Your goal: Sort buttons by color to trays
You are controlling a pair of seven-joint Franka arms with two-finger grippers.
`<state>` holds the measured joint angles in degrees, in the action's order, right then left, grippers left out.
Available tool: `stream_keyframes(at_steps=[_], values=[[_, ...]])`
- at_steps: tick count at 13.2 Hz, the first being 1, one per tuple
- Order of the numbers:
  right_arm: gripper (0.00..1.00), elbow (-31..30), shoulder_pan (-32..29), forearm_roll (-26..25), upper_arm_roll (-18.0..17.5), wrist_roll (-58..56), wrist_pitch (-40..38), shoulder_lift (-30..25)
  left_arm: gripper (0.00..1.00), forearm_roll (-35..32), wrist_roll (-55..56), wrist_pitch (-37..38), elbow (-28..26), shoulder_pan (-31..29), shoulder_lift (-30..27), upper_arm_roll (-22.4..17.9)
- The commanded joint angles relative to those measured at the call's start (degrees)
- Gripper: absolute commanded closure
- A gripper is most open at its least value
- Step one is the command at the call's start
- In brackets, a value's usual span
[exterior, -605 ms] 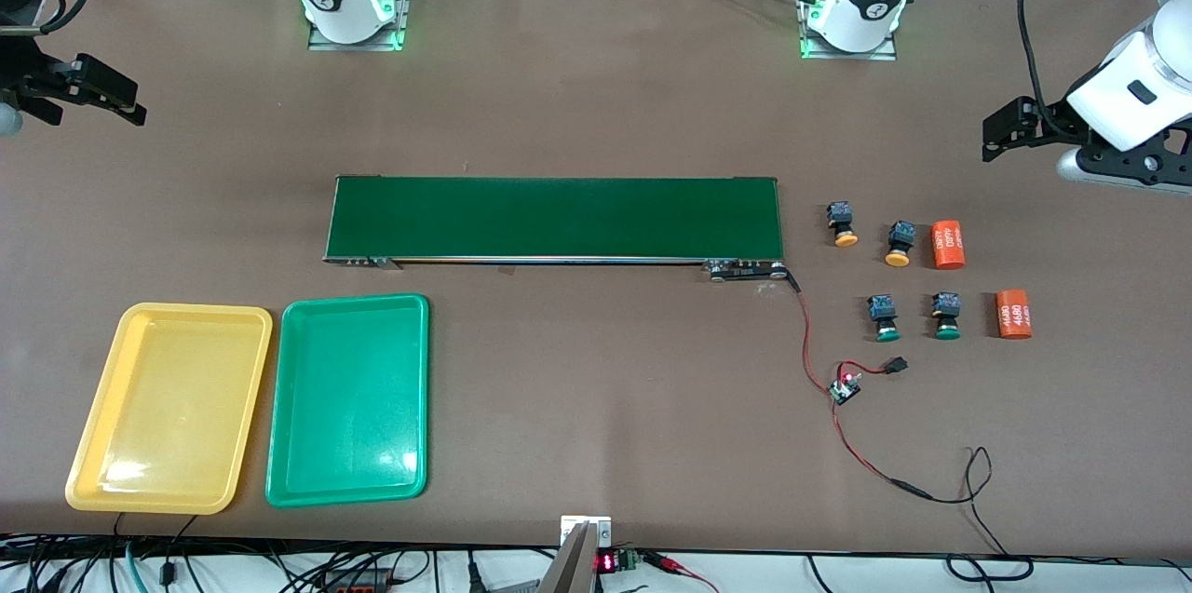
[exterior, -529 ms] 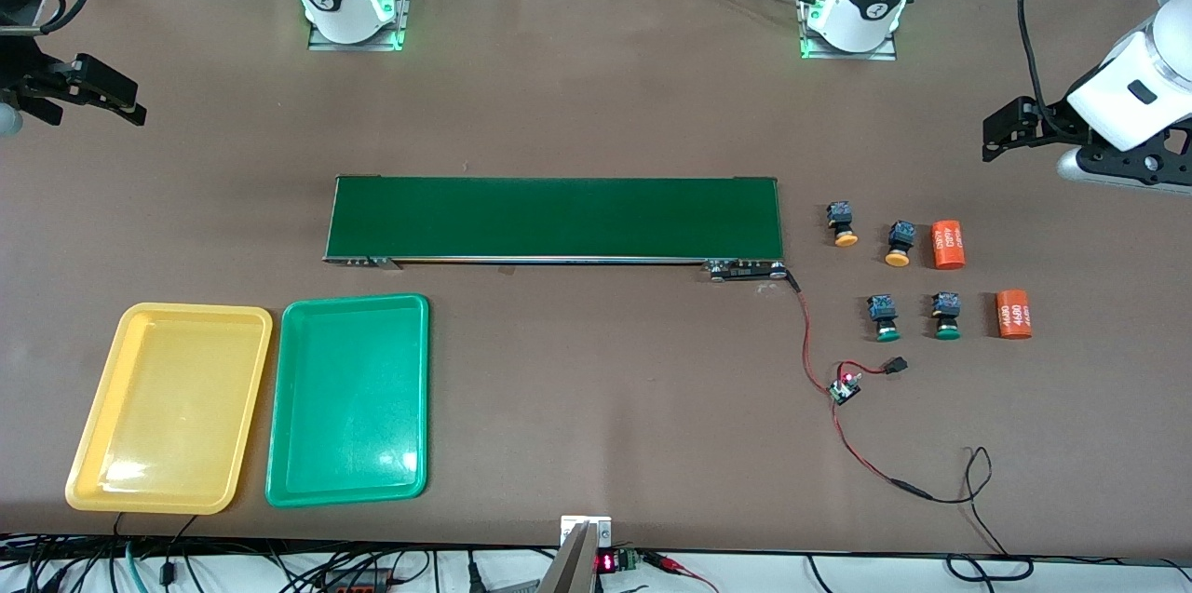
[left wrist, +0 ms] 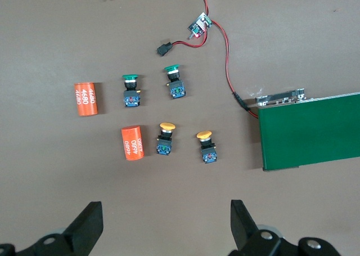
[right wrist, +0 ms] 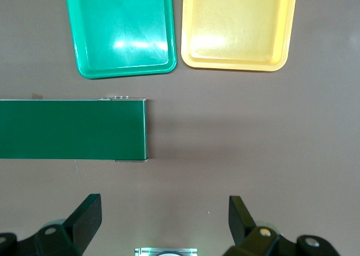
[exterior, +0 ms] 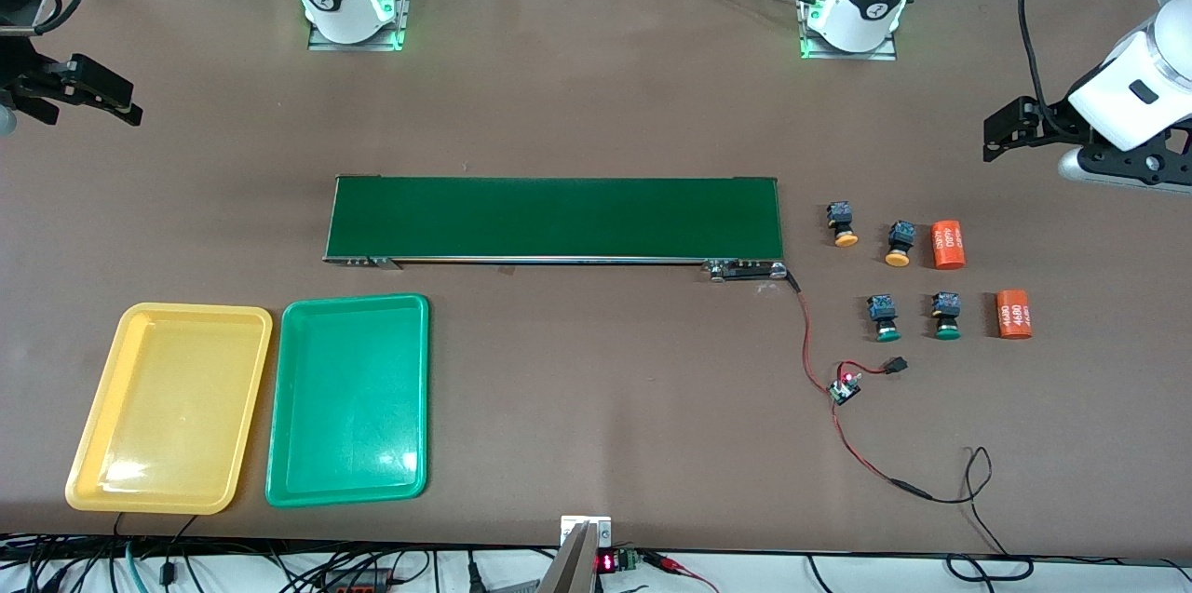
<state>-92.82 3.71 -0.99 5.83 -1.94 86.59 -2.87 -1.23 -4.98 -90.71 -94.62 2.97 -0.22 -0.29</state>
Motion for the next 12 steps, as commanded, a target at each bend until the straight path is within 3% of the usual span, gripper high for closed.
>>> stream_keyframes(at_steps=[1, 7, 12], values=[[0.00, 0.4, -2.7, 0.4, -0.2, 0.1, 0.4, 3.0, 0.00, -1.0, -0.2, 1.5, 1.5, -0.6, 0.7, 0.4], [0.00, 0.4, -4.8, -0.4, 0.2, -0.3, 5.6, 18.3, 0.00, -0.4, -0.7, 5.3, 1.5, -0.6, 4.3, 0.4], [0.00, 0.4, -4.7, -2.7, 0.0, -0.9, 5.6, 20.4, 0.00, -1.1, -0.2, 2.3, 0.8, -0.7, 10.5, 0.1]])
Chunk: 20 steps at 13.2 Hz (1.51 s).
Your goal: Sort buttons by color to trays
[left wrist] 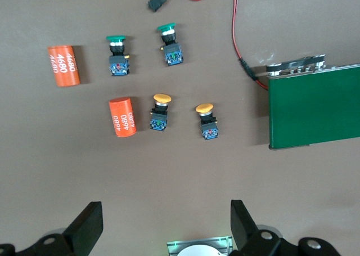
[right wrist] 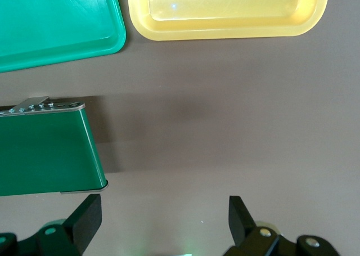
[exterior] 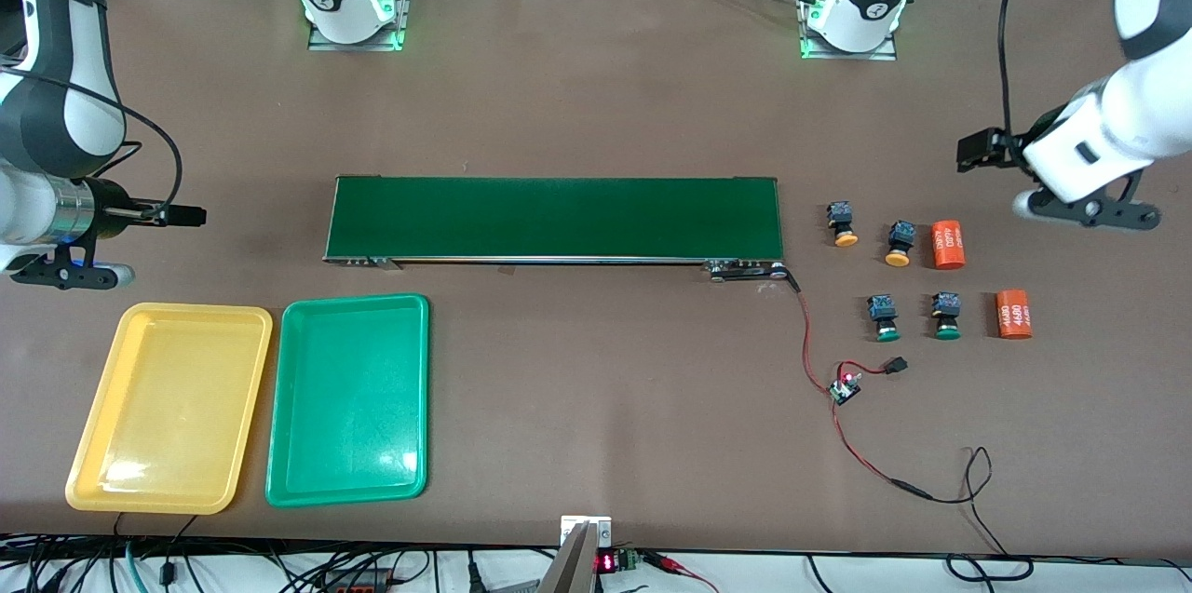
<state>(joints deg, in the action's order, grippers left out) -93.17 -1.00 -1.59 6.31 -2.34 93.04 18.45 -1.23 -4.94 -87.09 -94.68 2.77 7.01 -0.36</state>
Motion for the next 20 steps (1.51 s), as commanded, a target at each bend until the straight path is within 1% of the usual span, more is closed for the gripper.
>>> stream_keyframes(at_steps=[1, 2, 3, 5, 6, 7, 8, 11, 12, 14, 17, 18, 19, 20], values=[[0.00, 0.8, 0.5, -4.6, -1.0, -0.9, -0.9, -1.0, 0.00, -1.7, -0.2, -2.2, -0.6, -0.7, 3.6, 0.0], [0.00, 0.8, 2.2, -7.4, -1.3, -1.0, -0.9, -1.0, 0.00, -4.3, -0.2, -3.6, -2.1, -1.4, 4.1, 0.1], [0.00, 0.8, 4.1, -8.9, -1.1, -0.4, -0.5, -1.0, 0.00, -7.5, -0.4, -6.7, -3.6, -2.1, 5.5, 0.1], [0.00, 0.8, 3.6, -6.9, -1.2, -1.0, -0.3, -1.1, 0.00, -8.1, -1.6, -11.4, -4.1, -6.4, 8.7, 0.4], [0.00, 0.8, 3.6, -5.4, -1.1, -1.0, -0.5, -1.2, 0.00, -8.1, -4.0, -14.8, -4.0, -7.3, 10.8, 0.3], [0.00, 0.8, 3.7, -4.9, -1.1, -1.0, -0.6, -1.3, 0.00, -8.1, -5.8, -18.0, -4.4, -8.6, 12.3, 0.3], [0.00, 0.8, 3.7, -4.9, -1.1, -1.0, -0.7, -1.3, 0.00, -8.1, -6.7, -20.1, -6.2, -10.1, 12.8, 0.4], [0.00, 0.8, 3.9, -4.8, -1.1, -1.7, -0.3, -1.5, 0.00, -8.1, -7.4, -31.2, -16.3, -11.3, 12.1, 0.5], [0.00, 0.8, 4.0, -4.9, -1.2, -1.7, -0.5, -1.5, 0.00, -8.1, -7.5, -34.2, -18.8, -12.8, 12.1, 0.6], [0.00, 0.8, 3.7, -4.4, -1.3, -1.7, -0.5, -1.5, 0.00, -8.1, -7.6, -40.3, -24.3, -13.3, 12.1, 0.7], [0.00, 0.8, 3.6, -3.8, -1.1, -1.8, -0.7, -1.5, 0.00, -8.1, -7.5, -55.2, -33.6, -14.8, 12.2, 0.7], [0.00, 0.8, 3.6, -3.8, -1.1, -1.8, -0.8, -1.5, 0.00, -8.1, -7.5, -58.6, -35.6, -15.1, 12.6, 0.7], [0.00, 0.8, 3.6, -3.8, -1.1, -1.9, -0.7, -1.5, 0.00, -8.1, -7.5, -59.7, -35.7, -15.2, 13.1, 0.6], [0.00, 0.8, 3.6, -3.8, -1.1, -2.2, -0.6, -1.5, 0.03, -8.1, -7.5, -59.8, -35.7, -15.4, 13.6, 0.7]])
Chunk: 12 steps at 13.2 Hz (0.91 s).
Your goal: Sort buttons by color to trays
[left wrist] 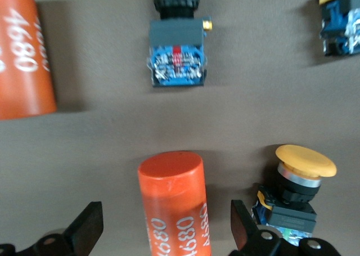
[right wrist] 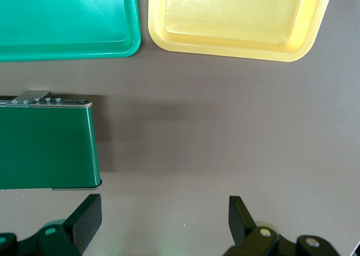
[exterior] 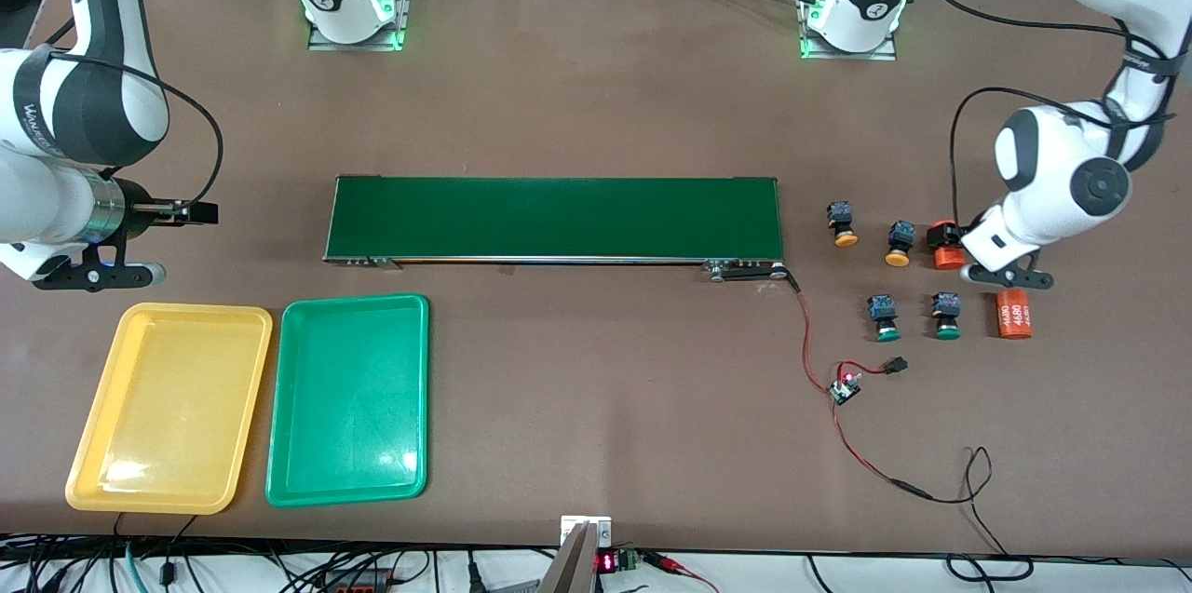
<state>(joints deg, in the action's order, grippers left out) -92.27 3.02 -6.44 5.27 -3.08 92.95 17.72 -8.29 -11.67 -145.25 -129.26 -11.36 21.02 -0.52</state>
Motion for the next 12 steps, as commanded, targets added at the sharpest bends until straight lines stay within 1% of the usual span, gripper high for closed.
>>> stream_keyframes(at_steps=[1, 2, 3, 4, 5, 6, 7, 8, 9, 10, 11, 12], values=[[0.00, -0.1, -0.1, 1.1, -0.1, -1.5, -0.7, -0.8, 0.09, -1.0, -0.8, -1.6, -1.2, -1.4, -0.2, 0.9], [0.00, -0.1, -0.1, 1.1, -0.2, -1.5, -0.8, -0.8, 0.13, -1.0, -0.8, -1.6, -1.1, -1.4, 0.5, 0.9], [0.00, -0.1, -0.1, 1.3, -0.2, -1.5, -0.6, -0.8, 0.22, -1.0, -0.8, -1.5, -1.1, -1.3, 0.8, 0.9], [0.00, -0.1, -0.1, 1.3, -0.2, -1.5, -0.6, -0.8, 0.40, -1.0, -0.8, -1.3, -1.1, -1.3, 0.9, 0.9], [0.00, -0.1, 0.0, 1.6, -0.3, -1.5, -0.6, -0.8, 0.52, -1.0, -0.9, -1.1, -1.1, -1.4, 1.3, 0.9], [0.00, -0.2, 0.0, 3.1, -0.2, -1.4, -0.7, -0.8, 0.62, -1.0, -1.7, -0.9, -0.9, -1.4, 1.1, 0.9], [0.00, -0.3, 0.0, 4.2, -0.2, -1.4, -0.6, -0.9, 0.67, -1.0, -3.9, 0.3, -0.4, -1.4, 0.3, 0.9], [0.00, -0.6, 0.2, 4.2, -0.2, -1.1, -0.5, -1.2, 0.70, -1.0, -5.5, 3.4, 1.9, -1.2, -0.7, 1.0], [0.00, -1.2, 0.3, 4.3, -0.3, -1.1, -0.3, -1.8, 0.75, -1.0, -6.9, 10.4, 5.3, -0.9, -1.6, 1.5], [0.00, -2.9, 0.3, 4.5, -0.3, -1.1, 0.2, -3.0, 0.76, -1.0, -7.9, 18.5, 10.4, -0.8, -1.6, 2.8], [0.00, -5.7, 0.4, 4.6, -0.4, -1.1, 1.3, -5.4, 0.78, -1.0, -9.4, 27.5, 15.1, -0.8, -1.5, 4.2], [0.00, -9.8, 0.4, 4.6, -0.4, -1.1, 3.2, -8.5, 0.81, -1.0, -10.6, 36.4, 20.0, -0.5, -1.5, 6.1]])
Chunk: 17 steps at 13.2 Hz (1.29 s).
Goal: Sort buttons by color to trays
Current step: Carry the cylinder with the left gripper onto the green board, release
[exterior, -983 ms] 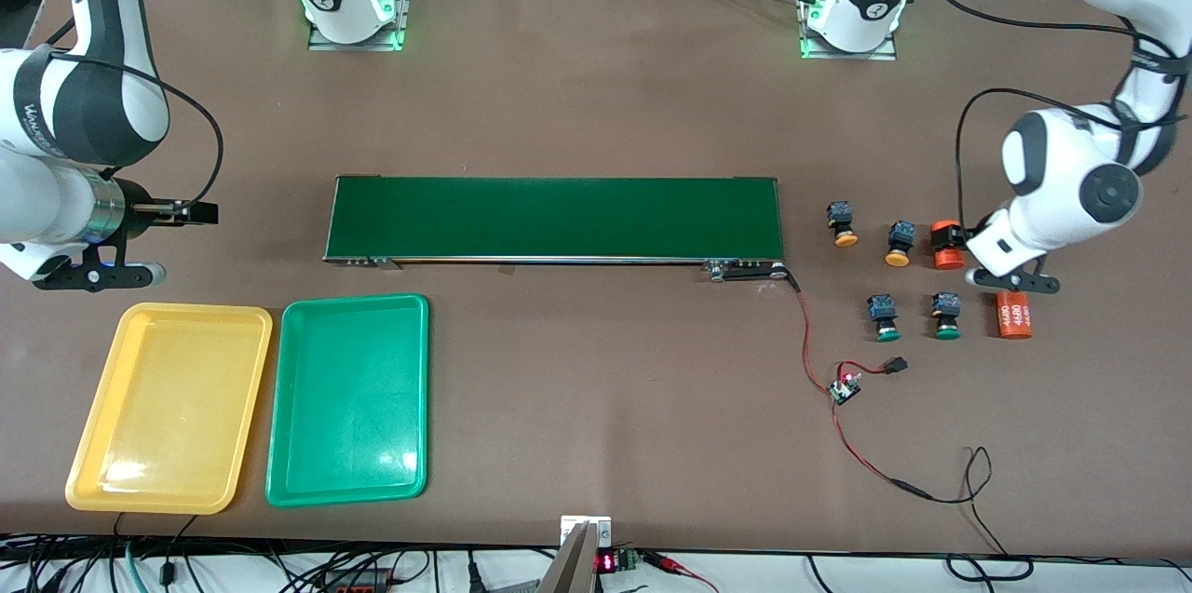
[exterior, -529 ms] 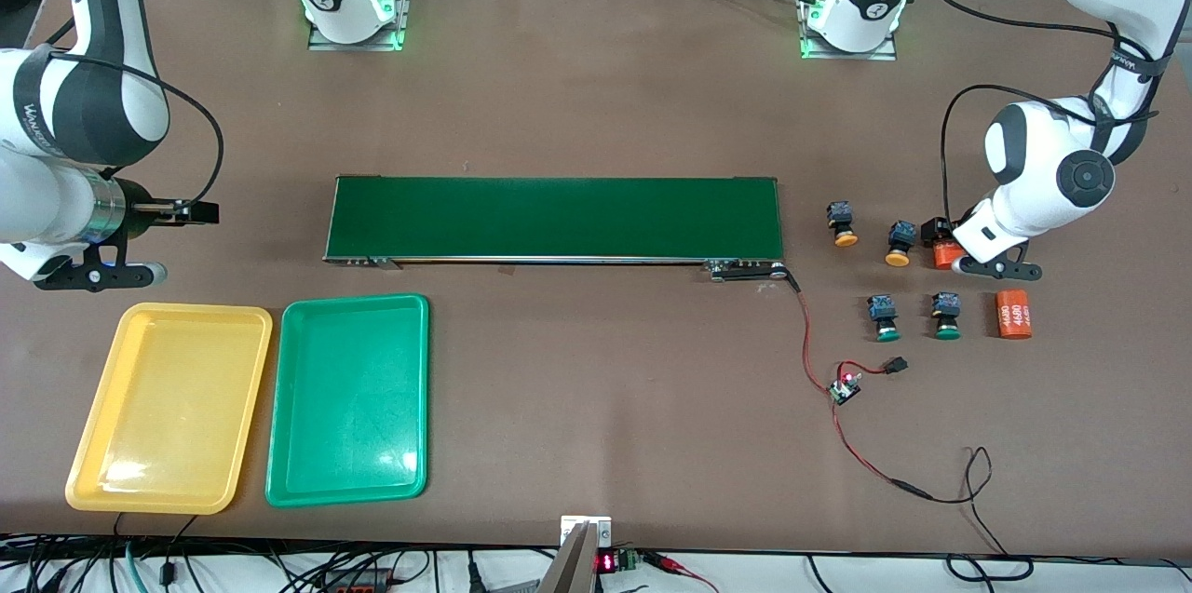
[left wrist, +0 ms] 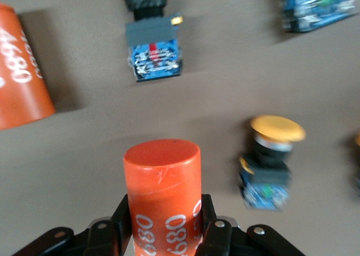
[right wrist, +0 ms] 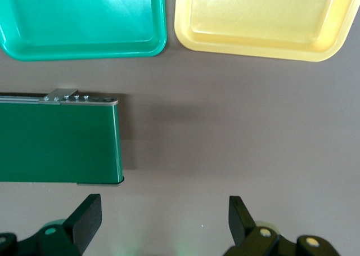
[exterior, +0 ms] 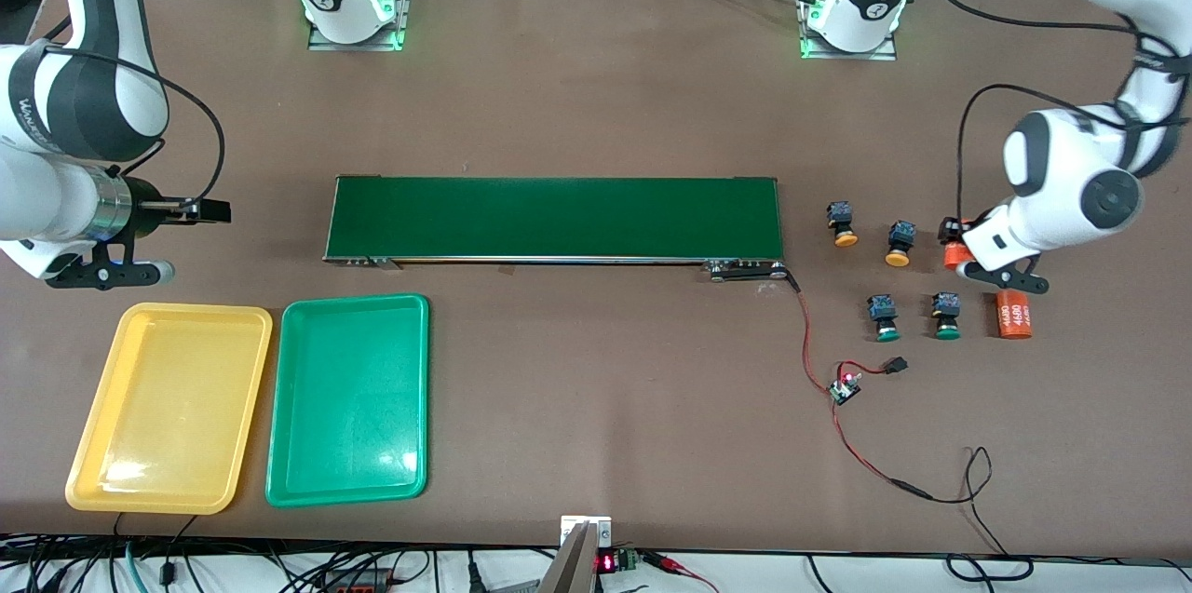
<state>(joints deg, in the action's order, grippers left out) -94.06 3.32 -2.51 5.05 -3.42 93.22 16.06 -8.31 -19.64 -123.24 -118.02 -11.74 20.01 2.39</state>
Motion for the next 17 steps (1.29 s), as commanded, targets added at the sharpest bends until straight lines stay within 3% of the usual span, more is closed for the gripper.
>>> stream_keyframes(at_steps=[1, 2, 5, 7, 9, 13, 17], values=[[0.00, -12.7, 0.1, 0.7, -0.1, -0.7, 5.7, -10.2, 0.78, -0.8, -4.6, 24.5, 12.4, 0.1, 0.0, 6.5], [0.00, -17.1, 0.1, 0.8, -0.1, -0.7, 8.8, -13.1, 0.82, -0.7, -5.0, 29.8, 14.1, 0.1, 0.5, 9.9], [0.00, -26.9, 0.3, 2.5, -0.2, 0.1, 16.5, -18.6, 0.88, -0.3, -8.7, 33.5, 14.4, -0.4, 0.1, 18.3], [0.00, -34.1, 0.5, 3.5, -0.2, 2.0, 22.2, -22.1, 0.89, 0.0, -17.0, 32.6, 14.3, -0.3, 0.5, 25.6], [0.00, -35.8, 4.3, 3.5, -0.2, 7.2, 23.4, -22.8, 0.91, 0.0, -20.6, 27.3, 12.4, -0.3, 0.8, 32.2], [0.00, -35.1, 13.9, 3.4, -0.2, 19.7, 26.2, -21.8, 0.91, -0.1, -26.1, 15.3, 10.6, 1.2, 5.1, 34.2], [0.00, -33.7, 15.7, 3.4, -0.2, 21.7, 26.3, -20.4, 0.91, -0.8, -26.2, 6.5, 6.4, 4.8, 6.4, 34.0]])
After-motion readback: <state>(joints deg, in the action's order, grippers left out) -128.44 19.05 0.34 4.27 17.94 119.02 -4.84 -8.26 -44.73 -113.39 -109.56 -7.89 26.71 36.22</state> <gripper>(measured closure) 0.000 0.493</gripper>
